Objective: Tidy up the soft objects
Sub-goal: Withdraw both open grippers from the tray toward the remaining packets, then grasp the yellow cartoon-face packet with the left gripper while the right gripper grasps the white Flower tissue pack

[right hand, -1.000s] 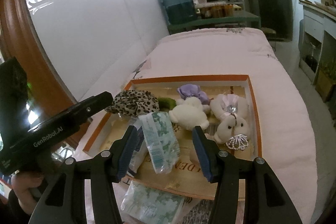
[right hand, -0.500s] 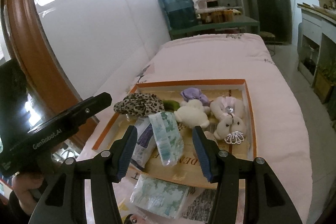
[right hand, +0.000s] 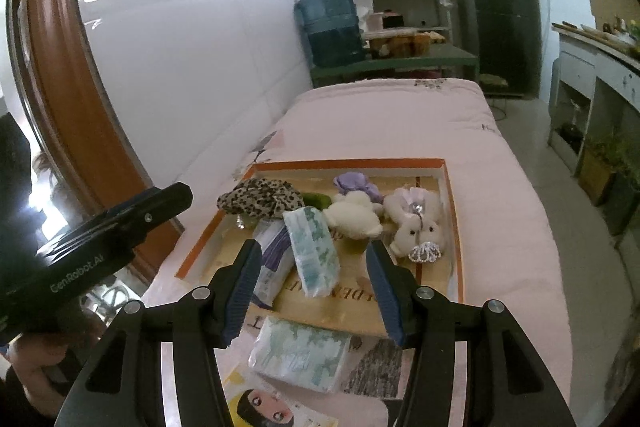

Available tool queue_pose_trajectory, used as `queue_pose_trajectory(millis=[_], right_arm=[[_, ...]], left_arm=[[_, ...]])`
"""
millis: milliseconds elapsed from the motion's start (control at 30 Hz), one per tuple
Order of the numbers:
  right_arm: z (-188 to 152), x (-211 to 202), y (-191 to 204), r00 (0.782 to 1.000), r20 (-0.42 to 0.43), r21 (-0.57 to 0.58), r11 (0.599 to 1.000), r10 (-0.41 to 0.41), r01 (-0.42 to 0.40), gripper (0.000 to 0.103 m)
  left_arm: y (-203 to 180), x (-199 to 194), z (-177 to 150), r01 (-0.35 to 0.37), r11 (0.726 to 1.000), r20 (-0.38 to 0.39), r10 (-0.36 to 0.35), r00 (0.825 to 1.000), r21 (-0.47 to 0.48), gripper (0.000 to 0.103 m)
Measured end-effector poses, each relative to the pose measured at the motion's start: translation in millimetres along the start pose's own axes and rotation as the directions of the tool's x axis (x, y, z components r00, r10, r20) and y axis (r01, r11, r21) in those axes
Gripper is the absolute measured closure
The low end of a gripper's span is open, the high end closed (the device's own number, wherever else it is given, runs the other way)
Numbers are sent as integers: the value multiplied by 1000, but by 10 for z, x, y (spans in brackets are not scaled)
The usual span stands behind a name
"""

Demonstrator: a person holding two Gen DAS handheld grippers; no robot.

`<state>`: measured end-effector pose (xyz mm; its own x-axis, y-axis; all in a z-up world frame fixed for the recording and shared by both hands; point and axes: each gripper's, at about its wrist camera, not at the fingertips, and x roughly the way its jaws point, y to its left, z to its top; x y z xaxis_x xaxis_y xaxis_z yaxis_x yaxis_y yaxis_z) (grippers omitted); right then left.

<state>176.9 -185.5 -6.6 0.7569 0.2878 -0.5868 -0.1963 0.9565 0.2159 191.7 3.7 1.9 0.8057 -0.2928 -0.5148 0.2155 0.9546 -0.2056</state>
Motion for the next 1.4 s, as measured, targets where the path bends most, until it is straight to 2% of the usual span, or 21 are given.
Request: queue_pose_trajectory(millis=[667,933,1233,1333,1400], right_arm=[[-309,-488,83,1000,13,4,1000,-22,22,47],[-454,-585,103,1000,-2,-14,1000,-25,24,47],[-613,-493,13,998,-61,-2,1000,-13,13,47],[-665,-351,6,994,-105,-22,1000,-6,4,34],[-704,-205,-7,988,-156,-29,999,19,-24,33]], left_arm=[[16,-463,-258,3,1000,0,-3,1000,-13,53],[39,-614,-487,4,1000,-17,-5,1000,-14,53],[54,-598,-697,11,1000,-58,-12,998,-25,53],[65,-568,-731,9,1000,-67,-11,998,-30,53],[71,-560,-741,7,999,-69,-9,998,-33,53]])
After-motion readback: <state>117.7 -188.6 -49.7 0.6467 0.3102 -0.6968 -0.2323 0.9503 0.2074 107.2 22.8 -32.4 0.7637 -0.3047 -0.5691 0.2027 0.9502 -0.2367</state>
